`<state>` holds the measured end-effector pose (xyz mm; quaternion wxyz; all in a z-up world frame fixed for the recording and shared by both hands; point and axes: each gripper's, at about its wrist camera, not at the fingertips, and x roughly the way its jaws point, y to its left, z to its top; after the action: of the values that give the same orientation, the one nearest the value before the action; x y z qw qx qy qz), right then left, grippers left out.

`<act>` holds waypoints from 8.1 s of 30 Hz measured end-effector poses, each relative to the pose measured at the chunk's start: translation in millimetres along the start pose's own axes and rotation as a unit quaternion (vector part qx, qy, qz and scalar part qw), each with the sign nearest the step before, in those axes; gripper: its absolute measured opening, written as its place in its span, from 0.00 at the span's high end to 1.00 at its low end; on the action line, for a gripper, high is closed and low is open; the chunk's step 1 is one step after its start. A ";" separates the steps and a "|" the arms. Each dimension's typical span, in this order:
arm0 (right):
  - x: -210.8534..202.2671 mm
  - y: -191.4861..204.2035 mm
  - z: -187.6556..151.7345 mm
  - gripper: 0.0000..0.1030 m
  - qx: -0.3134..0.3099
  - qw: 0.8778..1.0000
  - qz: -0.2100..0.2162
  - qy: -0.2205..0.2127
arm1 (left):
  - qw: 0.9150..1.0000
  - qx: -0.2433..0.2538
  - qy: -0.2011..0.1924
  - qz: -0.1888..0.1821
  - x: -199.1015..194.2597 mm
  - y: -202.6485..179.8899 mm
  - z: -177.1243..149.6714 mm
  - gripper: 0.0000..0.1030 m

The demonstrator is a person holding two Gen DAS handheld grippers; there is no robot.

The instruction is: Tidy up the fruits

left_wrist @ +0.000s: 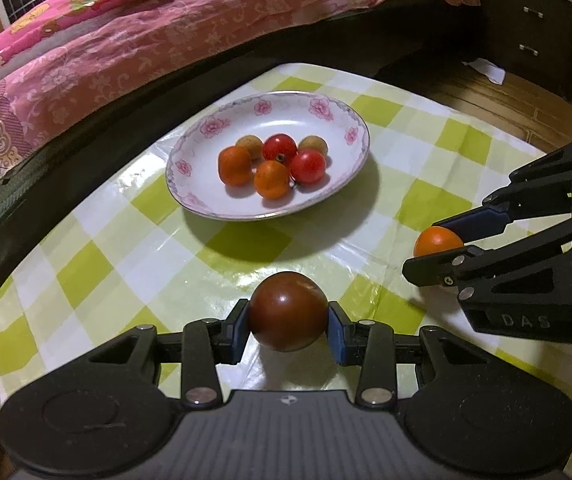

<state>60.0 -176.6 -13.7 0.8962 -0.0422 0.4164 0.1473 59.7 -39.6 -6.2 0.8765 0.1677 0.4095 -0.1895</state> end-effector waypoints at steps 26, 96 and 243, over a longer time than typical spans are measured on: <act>-3.7 -8.5 33.1 0.76 0.014 0.999 0.007 -0.043 | 0.999 -0.018 -0.035 0.017 0.4 11.2 33.4 0.55; 70.7 -44.1 113.8 0.74 -0.009 0.998 -0.007 -0.061 | 0.997 -0.032 -0.056 0.039 69.9 42.8 91.9 0.54; -26.1 -12.7 14.9 0.59 0.113 0.992 -0.044 -0.046 | 0.975 -0.184 -0.064 0.103 -29.7 10.0 14.6 0.02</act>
<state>58.8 -191.7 15.2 0.9192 0.0481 0.3860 0.0615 56.3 -31.6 27.3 0.9315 0.0322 0.3610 -0.0300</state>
